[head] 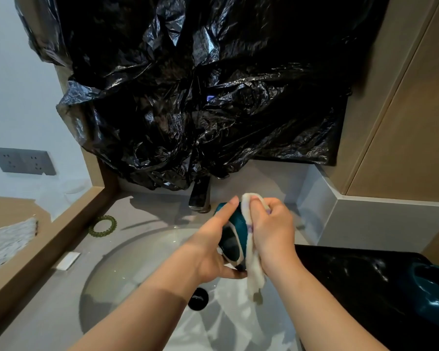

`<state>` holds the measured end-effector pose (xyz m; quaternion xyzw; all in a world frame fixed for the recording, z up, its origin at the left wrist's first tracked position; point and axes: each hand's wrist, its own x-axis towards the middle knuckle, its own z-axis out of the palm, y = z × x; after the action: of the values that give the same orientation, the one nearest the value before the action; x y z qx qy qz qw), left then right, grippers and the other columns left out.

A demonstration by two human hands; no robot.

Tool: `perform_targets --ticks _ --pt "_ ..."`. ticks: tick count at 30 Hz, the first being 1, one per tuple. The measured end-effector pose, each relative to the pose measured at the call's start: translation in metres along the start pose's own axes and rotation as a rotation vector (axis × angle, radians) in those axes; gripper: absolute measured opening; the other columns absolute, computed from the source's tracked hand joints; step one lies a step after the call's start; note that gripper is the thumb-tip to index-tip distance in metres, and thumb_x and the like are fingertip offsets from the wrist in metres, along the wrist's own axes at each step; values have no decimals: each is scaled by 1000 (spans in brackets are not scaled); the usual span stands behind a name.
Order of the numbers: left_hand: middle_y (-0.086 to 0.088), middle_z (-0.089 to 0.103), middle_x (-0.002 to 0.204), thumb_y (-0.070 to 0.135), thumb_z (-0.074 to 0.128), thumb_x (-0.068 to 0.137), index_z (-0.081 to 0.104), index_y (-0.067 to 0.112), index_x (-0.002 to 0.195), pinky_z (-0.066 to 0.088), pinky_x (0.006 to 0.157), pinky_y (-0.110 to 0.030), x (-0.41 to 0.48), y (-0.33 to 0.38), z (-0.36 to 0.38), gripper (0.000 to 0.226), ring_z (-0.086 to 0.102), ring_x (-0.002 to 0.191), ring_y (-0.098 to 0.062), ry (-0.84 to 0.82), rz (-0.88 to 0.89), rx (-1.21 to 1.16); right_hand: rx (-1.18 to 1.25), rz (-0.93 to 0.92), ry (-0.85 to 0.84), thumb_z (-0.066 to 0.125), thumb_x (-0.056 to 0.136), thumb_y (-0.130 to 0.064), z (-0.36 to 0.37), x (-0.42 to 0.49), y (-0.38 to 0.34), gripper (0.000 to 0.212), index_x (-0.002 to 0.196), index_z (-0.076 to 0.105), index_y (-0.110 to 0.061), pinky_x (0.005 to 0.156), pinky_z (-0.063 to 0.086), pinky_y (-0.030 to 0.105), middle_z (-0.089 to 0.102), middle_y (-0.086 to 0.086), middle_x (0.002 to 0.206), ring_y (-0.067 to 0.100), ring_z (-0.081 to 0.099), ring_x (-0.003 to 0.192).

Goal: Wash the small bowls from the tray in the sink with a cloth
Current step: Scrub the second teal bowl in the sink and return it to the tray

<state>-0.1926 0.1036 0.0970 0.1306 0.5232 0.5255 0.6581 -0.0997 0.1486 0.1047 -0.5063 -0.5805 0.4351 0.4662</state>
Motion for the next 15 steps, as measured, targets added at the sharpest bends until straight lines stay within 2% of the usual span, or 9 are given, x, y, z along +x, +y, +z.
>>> perform_targets --ticks 4,6,8,10,12,15 --pt "-12 70 80 47 68 71 65 10 112 52 80 -52 2 -4 -4 55 64 84 -33 -24 40 -48 -50 -43 -74 48 89 -29 0 -4 -2 29 62 50 -18 54 41 27 49 -8 46 11 51 52" --pt "-13 66 89 45 70 63 63 10 112 53 77 -52 5 -4 -8 61 63 84 -33 4 93 -59 17 -18 -48 46 91 -29 0 -5 -3 35 58 47 -15 56 42 29 49 -5 48 13 50 53" --pt "-15 63 103 51 71 47 62 10 111 54 67 -50 6 -2 -12 77 62 85 -34 -17 117 -107 119 52 53 43 93 -31 -2 0 0 35 62 48 -16 64 44 33 51 2 60 18 51 61" --pt "-17 64 109 58 64 55 63 11 108 53 68 -50 8 2 -18 71 62 87 -37 -96 108 -189 223 198 61 38 97 -36 -4 6 3 30 77 55 -21 77 47 37 56 5 76 21 55 75" --pt "-17 68 100 55 52 70 65 12 100 52 75 -52 9 3 -22 54 63 88 -37 -163 129 -268 354 345 -105 36 99 -35 0 7 7 26 93 61 -29 90 50 44 64 7 94 26 60 91" --pt "-16 67 95 50 51 69 67 13 102 50 73 -46 15 -2 -25 51 61 83 -33 -188 140 -288 494 417 -323 41 98 -17 5 4 10 28 102 62 -34 96 48 49 63 11 115 31 61 105"
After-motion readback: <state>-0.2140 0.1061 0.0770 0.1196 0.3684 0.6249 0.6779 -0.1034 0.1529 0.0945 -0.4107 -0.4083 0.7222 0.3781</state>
